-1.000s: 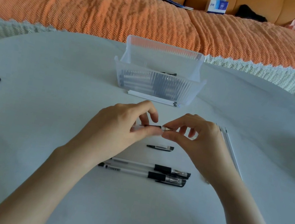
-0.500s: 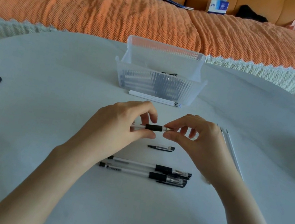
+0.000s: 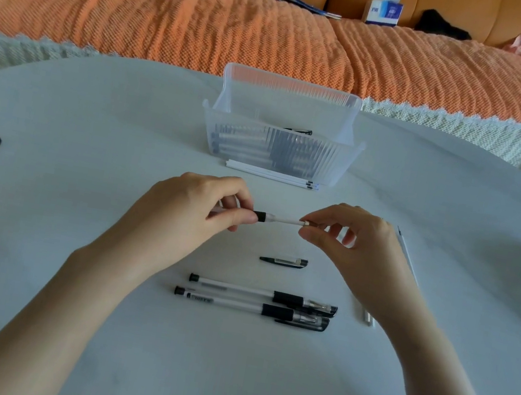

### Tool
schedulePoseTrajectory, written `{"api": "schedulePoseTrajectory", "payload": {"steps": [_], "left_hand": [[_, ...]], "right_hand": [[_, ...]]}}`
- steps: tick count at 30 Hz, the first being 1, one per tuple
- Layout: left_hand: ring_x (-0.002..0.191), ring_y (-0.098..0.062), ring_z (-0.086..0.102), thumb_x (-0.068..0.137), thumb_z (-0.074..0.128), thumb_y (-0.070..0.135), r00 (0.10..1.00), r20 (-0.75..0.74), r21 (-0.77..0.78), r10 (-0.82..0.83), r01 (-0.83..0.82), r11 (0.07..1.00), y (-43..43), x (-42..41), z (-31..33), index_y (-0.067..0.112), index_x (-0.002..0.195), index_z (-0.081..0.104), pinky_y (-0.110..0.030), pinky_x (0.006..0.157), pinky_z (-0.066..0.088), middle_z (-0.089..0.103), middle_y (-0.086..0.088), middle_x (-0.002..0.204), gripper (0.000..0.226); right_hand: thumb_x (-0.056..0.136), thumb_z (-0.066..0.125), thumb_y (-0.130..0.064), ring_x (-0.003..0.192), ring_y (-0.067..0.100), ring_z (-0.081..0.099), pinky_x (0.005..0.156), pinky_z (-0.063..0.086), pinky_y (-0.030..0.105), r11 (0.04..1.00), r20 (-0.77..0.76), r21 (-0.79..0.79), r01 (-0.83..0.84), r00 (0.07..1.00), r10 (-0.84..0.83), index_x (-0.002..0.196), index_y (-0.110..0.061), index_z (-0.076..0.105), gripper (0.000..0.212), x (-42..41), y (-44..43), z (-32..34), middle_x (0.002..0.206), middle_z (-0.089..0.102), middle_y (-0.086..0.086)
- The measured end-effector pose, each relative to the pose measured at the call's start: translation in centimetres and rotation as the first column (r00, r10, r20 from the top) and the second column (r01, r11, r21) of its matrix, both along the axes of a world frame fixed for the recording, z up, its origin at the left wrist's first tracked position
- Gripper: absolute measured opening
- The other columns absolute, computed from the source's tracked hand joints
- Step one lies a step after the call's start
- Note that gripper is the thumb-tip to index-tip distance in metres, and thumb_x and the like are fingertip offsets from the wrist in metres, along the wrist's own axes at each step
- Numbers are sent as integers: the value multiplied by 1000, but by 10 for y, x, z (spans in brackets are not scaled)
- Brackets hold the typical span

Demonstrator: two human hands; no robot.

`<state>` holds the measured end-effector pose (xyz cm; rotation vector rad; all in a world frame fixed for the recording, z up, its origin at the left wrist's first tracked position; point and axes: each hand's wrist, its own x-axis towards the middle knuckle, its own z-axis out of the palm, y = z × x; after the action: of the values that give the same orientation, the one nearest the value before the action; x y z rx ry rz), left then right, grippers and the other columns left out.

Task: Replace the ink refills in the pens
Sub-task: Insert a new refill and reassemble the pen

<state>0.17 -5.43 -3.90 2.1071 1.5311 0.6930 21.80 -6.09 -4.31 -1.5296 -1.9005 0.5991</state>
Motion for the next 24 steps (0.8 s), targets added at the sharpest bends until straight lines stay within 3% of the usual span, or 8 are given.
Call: {"api": "schedulePoseTrajectory", "payload": {"steps": [5, 11, 16, 20, 24], "left_hand": [[72, 0, 57, 84, 61, 35, 999, 21, -43, 28, -27, 999, 5, -13, 2, 30, 83, 59, -30, 74, 49, 65, 17, 76, 5], [65, -3, 58, 85, 61, 33, 998, 63, -122, 29, -21, 992, 8, -25, 3, 32, 83, 58, -24, 69, 44, 66, 18, 75, 3], [63, -3, 58, 85, 63, 28, 989, 142, -177, 36, -10, 984, 12, -35, 3, 33, 88, 65, -21, 67, 42, 68, 14, 75, 6], [62, -3, 57, 86, 62, 28, 992, 118, -180, 35, -13, 984, 13, -38, 1, 33, 86, 66, -21, 67, 43, 67, 14, 75, 7], [61, -5, 55, 89, 58, 27, 993, 44, -126, 108, -102, 987, 16, -43, -3, 32, 81, 63, -23, 65, 43, 65, 16, 74, 10]], "right_hand": [[82, 69, -24, 65, -6, 49, 61, 37, 8, 999, -98, -21, 31, 995, -33, 79, -26, 69, 4, 5, 3, 1, 65, 59, -17], [82, 69, -22, 62, -1, 50, 59, 37, 11, 998, -190, -54, 35, 981, -44, 79, -24, 71, 5, 10, 5, 2, 67, 63, -10], [84, 67, -22, 70, 7, 58, 72, 45, 28, 990, -397, -140, 22, 915, -77, 82, -21, 70, 4, 10, 5, 5, 79, 71, -3], [87, 61, -15, 66, 8, 56, 64, 43, 22, 988, -517, -151, 37, 849, -111, 81, -15, 66, 8, 9, 5, 8, 76, 71, -1], [86, 59, -10, 59, 6, 53, 56, 43, 15, 979, -532, -158, 130, 824, -195, 80, -12, 65, 9, 13, 9, 7, 67, 69, -3]]}}
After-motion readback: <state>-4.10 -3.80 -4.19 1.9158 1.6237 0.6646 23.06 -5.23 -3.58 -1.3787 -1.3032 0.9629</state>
